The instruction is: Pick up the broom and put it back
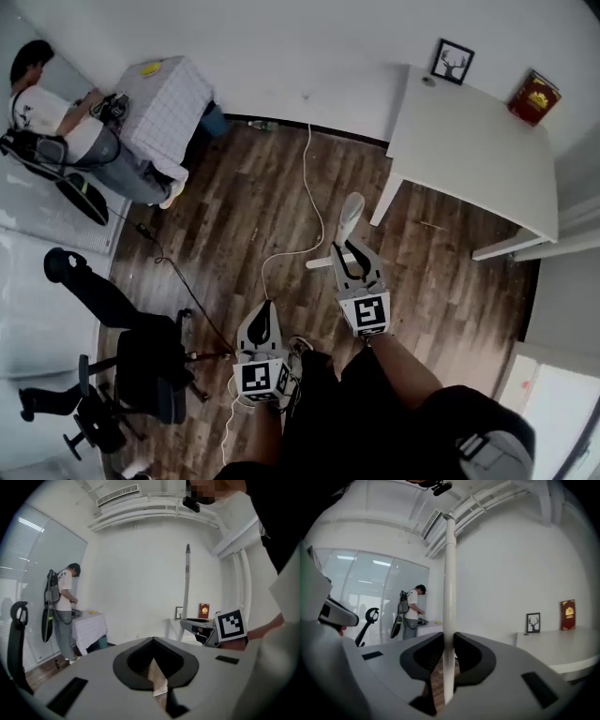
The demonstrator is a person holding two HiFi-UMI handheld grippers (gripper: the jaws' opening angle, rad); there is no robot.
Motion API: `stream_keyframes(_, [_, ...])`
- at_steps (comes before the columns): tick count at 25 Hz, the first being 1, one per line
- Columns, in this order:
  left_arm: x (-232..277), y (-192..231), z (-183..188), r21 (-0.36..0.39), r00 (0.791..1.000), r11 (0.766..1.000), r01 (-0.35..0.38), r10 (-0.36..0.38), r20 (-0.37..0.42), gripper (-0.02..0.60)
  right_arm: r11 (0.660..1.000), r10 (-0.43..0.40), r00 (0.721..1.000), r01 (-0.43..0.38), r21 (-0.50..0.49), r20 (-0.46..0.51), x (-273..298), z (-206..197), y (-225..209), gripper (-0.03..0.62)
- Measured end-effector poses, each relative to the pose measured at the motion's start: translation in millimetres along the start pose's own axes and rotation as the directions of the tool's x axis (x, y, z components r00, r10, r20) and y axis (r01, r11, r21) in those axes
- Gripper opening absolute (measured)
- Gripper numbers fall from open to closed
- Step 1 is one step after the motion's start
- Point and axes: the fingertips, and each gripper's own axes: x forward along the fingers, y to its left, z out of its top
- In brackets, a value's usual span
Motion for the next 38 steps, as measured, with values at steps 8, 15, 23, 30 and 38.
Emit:
stream_keyframes(8, [65,-1,-23,0.078,0.939,0.936,0.342,-0.339,-0.053,0.000,0.951,-0.309,0.948,0.307,-0.033,-0.079,-41,-48,-33,0.088])
stream_keyframes(15, [115,-36,-93,0.081,0.874,0.873,0.480,-0.469,-0.123,0.000,0.901,-0.427,0.884,0.433,-0.013,-0.193,-64,-158,-53,0.087])
stream_keyframes(23, [153,-78,-199,-0.001,0.757,0.791,0.612,-0.587,-0.286,0.000,0.870,-0.447,0.836,0.489,0.061,-0.319,-86,-277,-68,0.087])
stream_keyframes(30, [207,-112,-258,-0.058,0.737,0.794,0.605,-0.587,-0.336,0.000,0.883,-0.402,0.843,0.460,0.091,-0.358,-62,-343,-109,0.087])
stream_keyframes(38, [242,-131,-253,-0.043,0.726,0.782,0.621,-0.595,-0.345,0.000,0.871,-0.414,0.837,0.479,0.113,-0.358,-14,-364,-171,0.089])
